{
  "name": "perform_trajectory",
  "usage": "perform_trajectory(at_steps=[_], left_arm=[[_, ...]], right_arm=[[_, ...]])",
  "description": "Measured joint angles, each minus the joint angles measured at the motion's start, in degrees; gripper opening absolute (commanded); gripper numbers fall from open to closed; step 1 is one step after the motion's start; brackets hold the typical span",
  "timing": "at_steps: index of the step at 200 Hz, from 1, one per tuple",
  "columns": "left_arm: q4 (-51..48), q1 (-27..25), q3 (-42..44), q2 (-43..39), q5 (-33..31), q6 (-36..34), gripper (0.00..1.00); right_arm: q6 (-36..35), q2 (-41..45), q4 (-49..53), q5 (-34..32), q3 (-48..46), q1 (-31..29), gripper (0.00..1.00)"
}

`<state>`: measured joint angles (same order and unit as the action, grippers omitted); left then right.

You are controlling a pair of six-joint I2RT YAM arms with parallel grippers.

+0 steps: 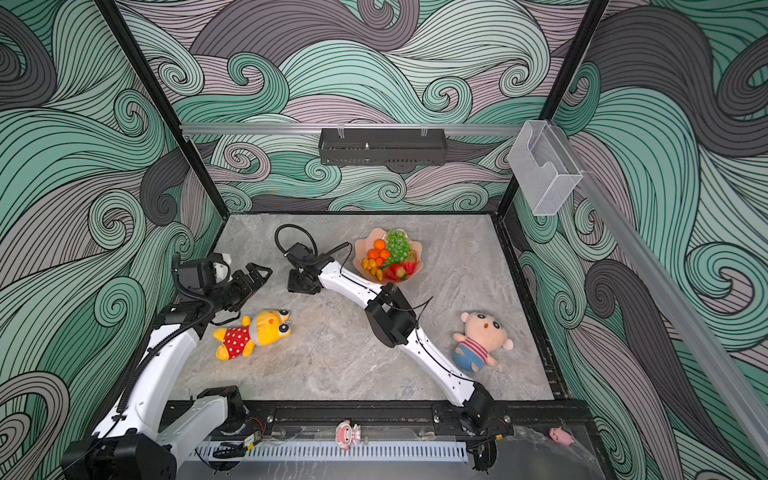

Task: Place and organize the fake fruits in the fruit bowl
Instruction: 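Lower the right gripper and close it on the last yellow fruit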

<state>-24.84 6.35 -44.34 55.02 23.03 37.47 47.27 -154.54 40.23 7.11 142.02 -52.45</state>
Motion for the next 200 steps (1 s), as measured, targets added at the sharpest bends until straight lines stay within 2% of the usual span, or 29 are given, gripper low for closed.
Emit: perform_trajectory(at_steps=[110,200], left_arm=[[0.0,0.0,0.0,0.0,0.17,0.0,0.99],[0.0,0.0,0.0,0.0,0.2,0.02,0.99]], right_arm=[[-2.32,-4.52,3.87,0.79,8.2,-0.33,0.42],[-3.82,-4.63,3.17,0.96,7.67,-0.31,0.31]])
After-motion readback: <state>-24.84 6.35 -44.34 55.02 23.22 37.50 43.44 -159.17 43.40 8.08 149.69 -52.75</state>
